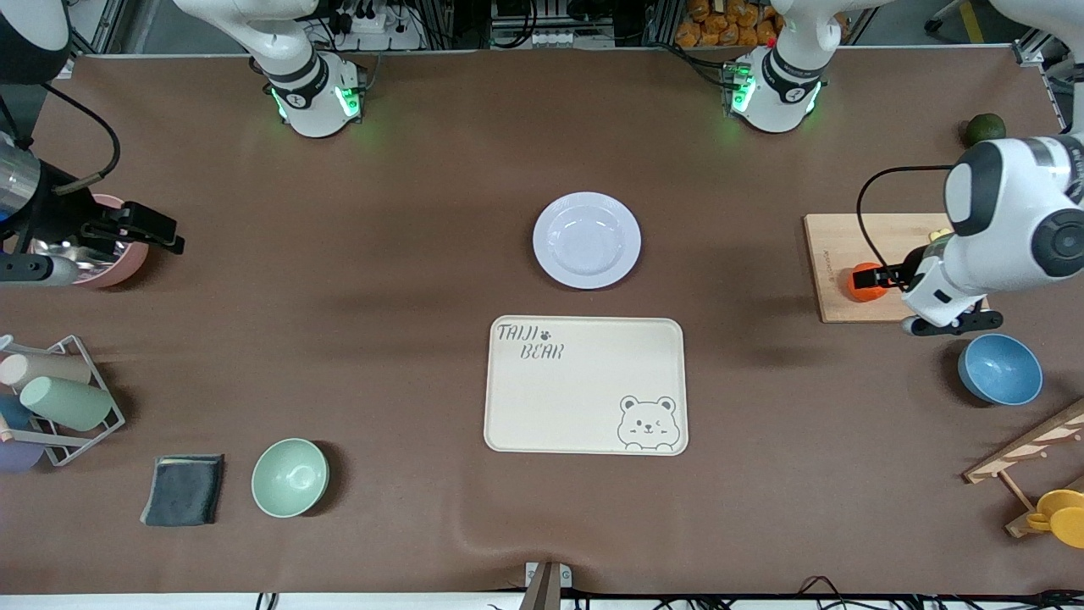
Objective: Place orange and plate with both arms
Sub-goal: 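Lower the left gripper onto the orange on the cutting board, then close the left gripper on the orange and lift it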
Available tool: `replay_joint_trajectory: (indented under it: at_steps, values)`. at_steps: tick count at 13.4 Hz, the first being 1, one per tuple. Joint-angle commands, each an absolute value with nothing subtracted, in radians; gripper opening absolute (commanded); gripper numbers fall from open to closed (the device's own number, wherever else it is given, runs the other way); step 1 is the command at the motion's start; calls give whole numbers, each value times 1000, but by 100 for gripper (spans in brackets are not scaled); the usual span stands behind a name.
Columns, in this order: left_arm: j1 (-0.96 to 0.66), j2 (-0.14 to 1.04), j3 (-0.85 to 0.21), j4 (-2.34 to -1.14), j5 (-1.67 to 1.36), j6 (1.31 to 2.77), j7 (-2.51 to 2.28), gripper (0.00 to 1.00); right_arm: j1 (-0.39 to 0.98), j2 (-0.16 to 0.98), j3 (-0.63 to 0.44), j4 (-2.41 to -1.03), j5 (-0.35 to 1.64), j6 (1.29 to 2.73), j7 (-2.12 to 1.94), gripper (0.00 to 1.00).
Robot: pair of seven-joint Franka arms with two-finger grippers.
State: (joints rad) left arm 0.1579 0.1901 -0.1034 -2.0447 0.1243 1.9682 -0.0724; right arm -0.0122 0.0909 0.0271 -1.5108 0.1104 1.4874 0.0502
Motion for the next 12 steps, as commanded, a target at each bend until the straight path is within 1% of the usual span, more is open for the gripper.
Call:
replay_joint_trajectory:
  at_steps: [1, 2, 4, 6, 8, 12]
  values:
    - [213, 193, -112, -2094, 160, 2034, 21, 100, -51, 97, 28, -1537, 195, 1471, 63, 100]
    - [236, 208, -113, -2097, 160, 2049, 56, 100, -51, 101, 29, -1551, 199, 1477, 51, 100]
    - [268, 224, -114, -2126, 160, 2109, 103, 100, -43, 107, 28, -1577, 277, 1476, 63, 100]
    - [279, 227, -114, -2166, 160, 2153, 107, 100, -25, 118, 31, -1630, 287, 1477, 67, 100]
    - [287, 233, -114, -2201, 160, 2187, 109, 100, -9, 139, 31, -1643, 313, 1474, 83, 100]
    - [290, 297, -112, -2212, 187, 2247, 109, 100, -21, 144, 29, -1684, 461, 1491, 138, 100]
